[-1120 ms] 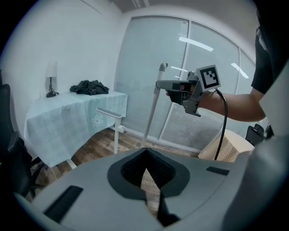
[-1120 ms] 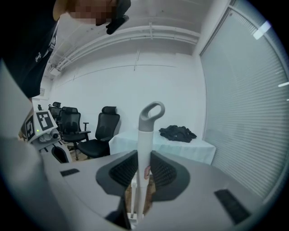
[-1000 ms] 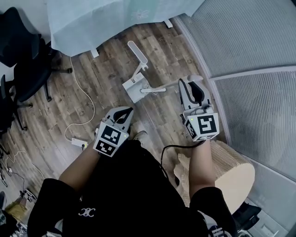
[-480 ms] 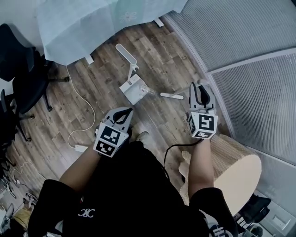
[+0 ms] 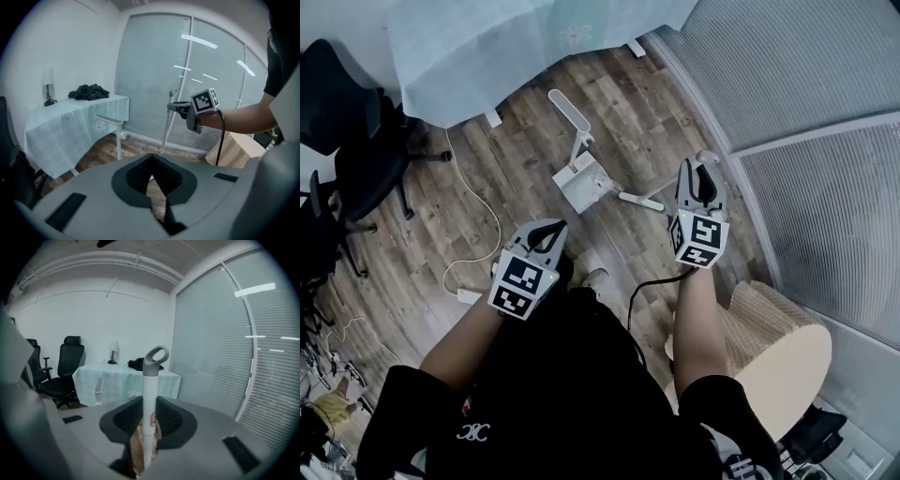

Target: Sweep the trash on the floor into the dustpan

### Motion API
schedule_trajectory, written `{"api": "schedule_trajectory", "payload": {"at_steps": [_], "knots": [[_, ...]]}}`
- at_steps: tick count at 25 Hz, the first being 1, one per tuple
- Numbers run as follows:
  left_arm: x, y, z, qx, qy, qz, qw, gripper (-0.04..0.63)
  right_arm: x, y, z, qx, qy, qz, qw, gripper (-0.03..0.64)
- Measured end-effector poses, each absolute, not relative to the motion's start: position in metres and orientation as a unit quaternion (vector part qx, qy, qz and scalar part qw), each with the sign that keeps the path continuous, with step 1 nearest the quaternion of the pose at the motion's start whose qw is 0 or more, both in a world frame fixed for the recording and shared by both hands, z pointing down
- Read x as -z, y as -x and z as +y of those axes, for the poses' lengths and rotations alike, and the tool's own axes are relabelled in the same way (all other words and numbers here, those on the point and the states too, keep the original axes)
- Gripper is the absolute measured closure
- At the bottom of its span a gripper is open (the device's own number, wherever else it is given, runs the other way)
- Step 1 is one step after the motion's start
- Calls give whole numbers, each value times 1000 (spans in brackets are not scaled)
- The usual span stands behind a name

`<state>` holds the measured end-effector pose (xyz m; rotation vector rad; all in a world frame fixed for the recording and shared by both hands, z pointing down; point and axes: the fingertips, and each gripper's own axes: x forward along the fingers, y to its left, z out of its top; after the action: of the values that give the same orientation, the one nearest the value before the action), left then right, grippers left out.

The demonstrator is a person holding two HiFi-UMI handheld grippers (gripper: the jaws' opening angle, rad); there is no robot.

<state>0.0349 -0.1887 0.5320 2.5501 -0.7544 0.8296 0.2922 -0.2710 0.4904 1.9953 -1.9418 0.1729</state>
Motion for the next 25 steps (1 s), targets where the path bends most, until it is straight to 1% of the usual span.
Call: {"api": "schedule_trajectory", "payload": {"at_steps": [5,9,16,25], "knots": [[-531,-27,-186,-291,-899,-274,178,600,-489,-253,-273,-69,-669,-722,161,522],[-528,-26,-184,-287,-900,-278,176,600,-484,-227,-271,-63,-647,-742,163,522],[-517,-33,-178,-274,-904,-284,166,600,-467,-219,-252,-73,-647,-740,167,522],[-480,-58,-176,-235,-906,-322,143,600,-414,-212,-200,-71,-660,-737,128,522]]}}
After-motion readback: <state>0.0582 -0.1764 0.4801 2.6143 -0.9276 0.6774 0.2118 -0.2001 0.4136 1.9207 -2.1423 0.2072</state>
